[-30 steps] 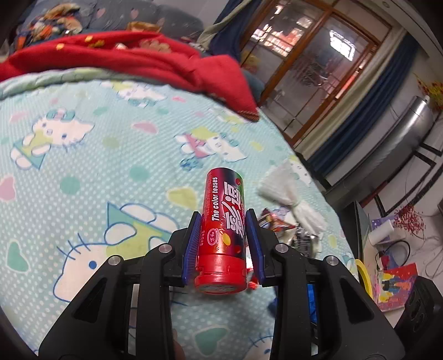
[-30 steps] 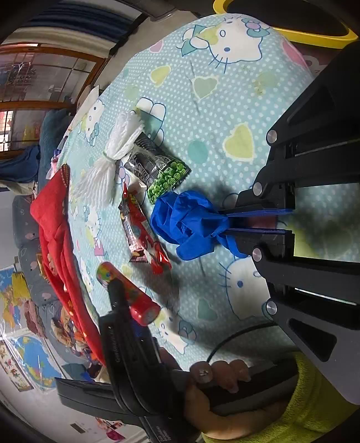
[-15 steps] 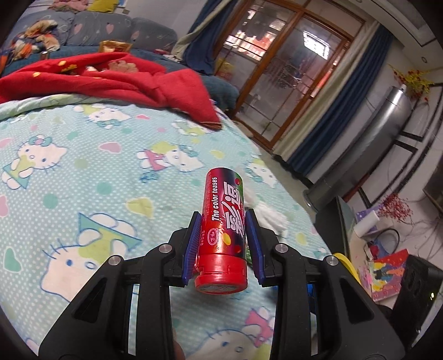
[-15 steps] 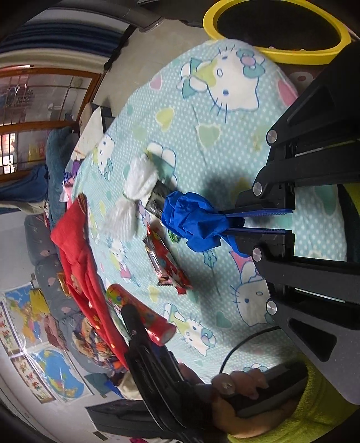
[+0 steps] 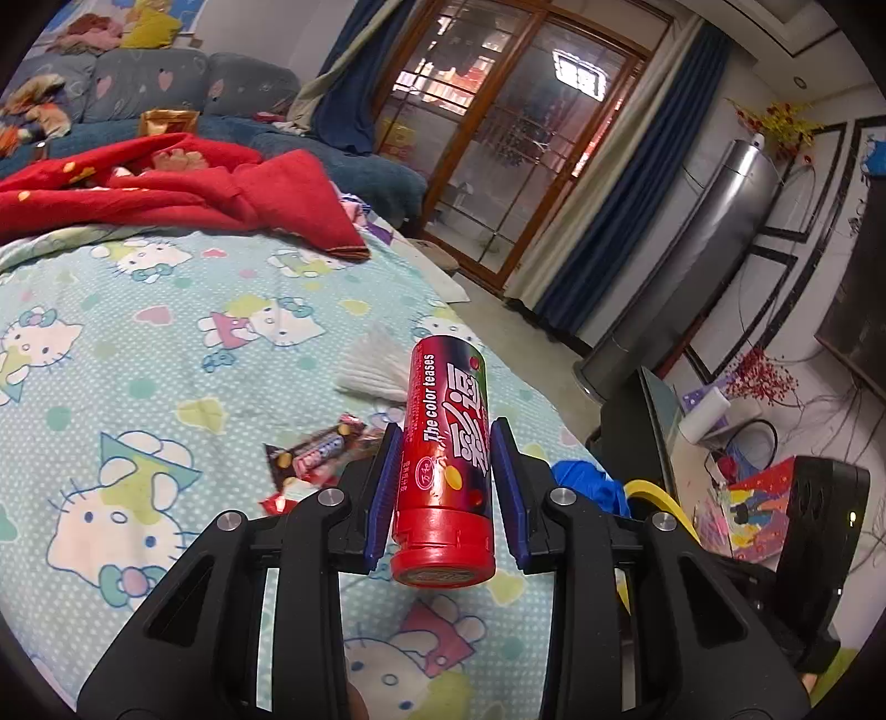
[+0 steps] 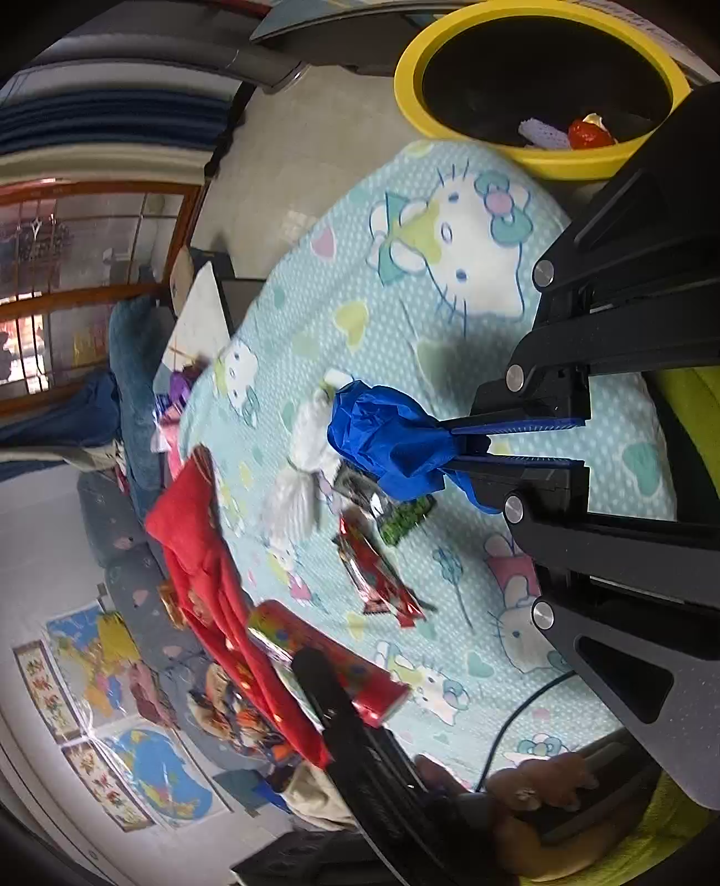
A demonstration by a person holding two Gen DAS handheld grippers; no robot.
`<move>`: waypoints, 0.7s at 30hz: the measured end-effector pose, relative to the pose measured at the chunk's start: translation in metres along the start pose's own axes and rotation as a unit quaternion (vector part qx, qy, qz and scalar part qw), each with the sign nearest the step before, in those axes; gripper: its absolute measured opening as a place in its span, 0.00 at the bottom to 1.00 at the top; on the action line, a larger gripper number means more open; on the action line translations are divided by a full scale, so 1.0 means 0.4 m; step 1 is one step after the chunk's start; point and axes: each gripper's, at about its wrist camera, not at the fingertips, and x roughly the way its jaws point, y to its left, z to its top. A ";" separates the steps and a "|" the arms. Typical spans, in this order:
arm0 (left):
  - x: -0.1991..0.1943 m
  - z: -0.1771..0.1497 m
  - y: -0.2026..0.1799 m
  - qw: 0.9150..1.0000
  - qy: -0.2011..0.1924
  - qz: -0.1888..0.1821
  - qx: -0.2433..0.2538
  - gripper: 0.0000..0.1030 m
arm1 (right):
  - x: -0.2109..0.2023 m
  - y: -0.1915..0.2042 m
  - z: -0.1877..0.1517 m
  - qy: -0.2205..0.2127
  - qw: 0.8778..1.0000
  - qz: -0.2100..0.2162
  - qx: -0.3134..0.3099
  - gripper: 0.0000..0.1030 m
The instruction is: Collect trash
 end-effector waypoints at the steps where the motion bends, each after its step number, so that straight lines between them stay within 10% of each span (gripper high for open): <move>1: 0.000 -0.002 -0.005 1.000 0.000 -0.001 0.002 0.25 | -0.003 -0.006 0.001 -0.003 1.000 -0.003 0.002 0.07; 21: 0.008 -0.040 -0.146 0.997 0.000 -0.043 0.063 0.25 | -0.083 -0.167 -0.005 -0.057 0.994 -0.083 0.041 0.07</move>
